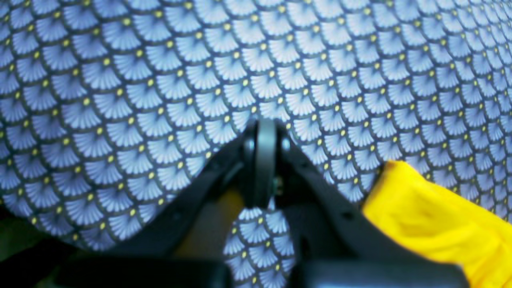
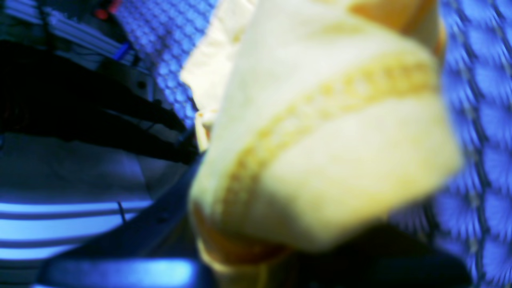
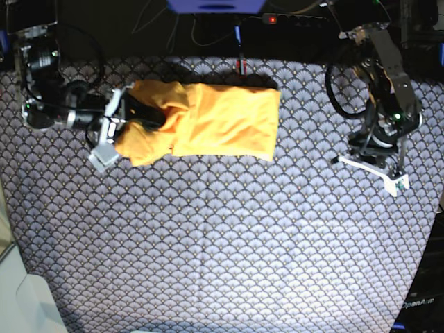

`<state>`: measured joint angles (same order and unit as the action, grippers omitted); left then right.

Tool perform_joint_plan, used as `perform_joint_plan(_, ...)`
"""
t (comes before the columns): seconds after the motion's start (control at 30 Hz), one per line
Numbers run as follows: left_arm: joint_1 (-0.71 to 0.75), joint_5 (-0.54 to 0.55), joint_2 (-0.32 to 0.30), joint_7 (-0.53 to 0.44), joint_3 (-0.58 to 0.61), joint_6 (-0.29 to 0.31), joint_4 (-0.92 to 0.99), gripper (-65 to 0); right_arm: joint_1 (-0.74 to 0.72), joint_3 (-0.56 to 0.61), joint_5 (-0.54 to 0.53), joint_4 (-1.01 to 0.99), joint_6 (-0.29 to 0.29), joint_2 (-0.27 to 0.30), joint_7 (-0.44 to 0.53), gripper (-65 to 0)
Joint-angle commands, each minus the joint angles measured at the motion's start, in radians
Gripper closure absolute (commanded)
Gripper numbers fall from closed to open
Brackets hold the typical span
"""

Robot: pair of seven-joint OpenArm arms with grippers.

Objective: Fold the T-shirt properly
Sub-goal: 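Lift the strip end with the right gripper and carry it toward the folded middle, then fold the held end over the shirt bundle with the right gripper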

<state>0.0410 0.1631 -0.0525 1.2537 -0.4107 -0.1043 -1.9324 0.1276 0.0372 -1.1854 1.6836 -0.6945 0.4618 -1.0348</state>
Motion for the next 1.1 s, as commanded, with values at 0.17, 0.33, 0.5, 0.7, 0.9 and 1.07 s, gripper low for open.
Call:
perform_joint_plan(0.17,-0.011,0.01,-0.027,-0.013,0.0,0.002,-0.015,0.0,-0.004,-0.001,-0.029,0.017,0.075,0.012,0.018,0.0)
perform_joint_plan(0.33,-0.01,0.01,-0.027,-0.013,0.0,0.002,-0.015,0.0,-0.006,0.0,-0.029,0.017,0.149,0.015,0.018,0.0)
perform_joint_plan(0.5,-0.01,0.01,-0.027,-0.013,0.0,0.002,-0.015,0.0,-0.006,0.017,-0.015,0.052,0.279,0.027,0.018,0.0)
perform_joint_plan(0.7,-0.011,0.01,-0.025,-0.013,0.006,0.002,-0.015,0.0,-0.019,0.134,0.152,0.181,0.451,0.027,-0.006,0.0)
perform_joint_plan(0.9,-0.011,0.01,-0.022,-0.013,0.008,0.002,-0.015,0.0,-0.093,0.24,0.284,0.227,0.53,-0.015,-0.109,0.0)
perform_joint_plan(1.07,-0.008,0.01,-0.023,-0.013,0.006,0.002,-0.015,0.0,-0.13,0.275,0.379,0.22,0.539,-0.039,-0.121,0.0)
